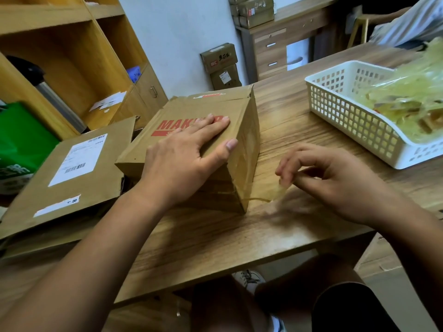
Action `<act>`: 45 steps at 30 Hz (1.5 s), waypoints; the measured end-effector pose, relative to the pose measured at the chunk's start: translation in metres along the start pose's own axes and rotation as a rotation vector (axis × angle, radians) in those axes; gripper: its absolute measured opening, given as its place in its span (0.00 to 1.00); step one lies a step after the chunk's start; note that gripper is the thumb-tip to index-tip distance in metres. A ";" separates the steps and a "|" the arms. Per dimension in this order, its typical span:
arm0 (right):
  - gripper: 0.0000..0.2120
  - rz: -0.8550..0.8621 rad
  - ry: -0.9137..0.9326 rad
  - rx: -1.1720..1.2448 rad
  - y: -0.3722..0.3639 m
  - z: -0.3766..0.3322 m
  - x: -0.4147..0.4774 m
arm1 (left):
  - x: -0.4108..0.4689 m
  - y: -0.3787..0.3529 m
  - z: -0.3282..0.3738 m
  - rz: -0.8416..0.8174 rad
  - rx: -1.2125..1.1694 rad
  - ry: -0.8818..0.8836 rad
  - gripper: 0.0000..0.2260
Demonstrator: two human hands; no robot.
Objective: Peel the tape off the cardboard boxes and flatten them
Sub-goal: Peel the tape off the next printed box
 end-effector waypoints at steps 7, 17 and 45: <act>0.15 0.209 -0.035 -0.119 -0.033 0.000 0.011 | 0.001 -0.001 -0.001 -0.004 0.010 0.004 0.32; 0.09 0.267 -0.098 0.253 -0.054 0.012 -0.012 | 0.001 -0.001 0.000 0.003 0.025 0.010 0.33; 0.13 0.165 0.285 -0.160 -0.115 -0.042 -0.052 | -0.002 0.002 0.020 -0.036 0.046 0.047 0.34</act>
Point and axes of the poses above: each hand's wrist, its own x-axis towards the middle knuckle, its own y-axis out of the back of the hand, z = x × y, the point moved 7 cm from there along x, towards the middle knuckle, and after that the axes turned 10 degrees about x, right-handed, at the moved point
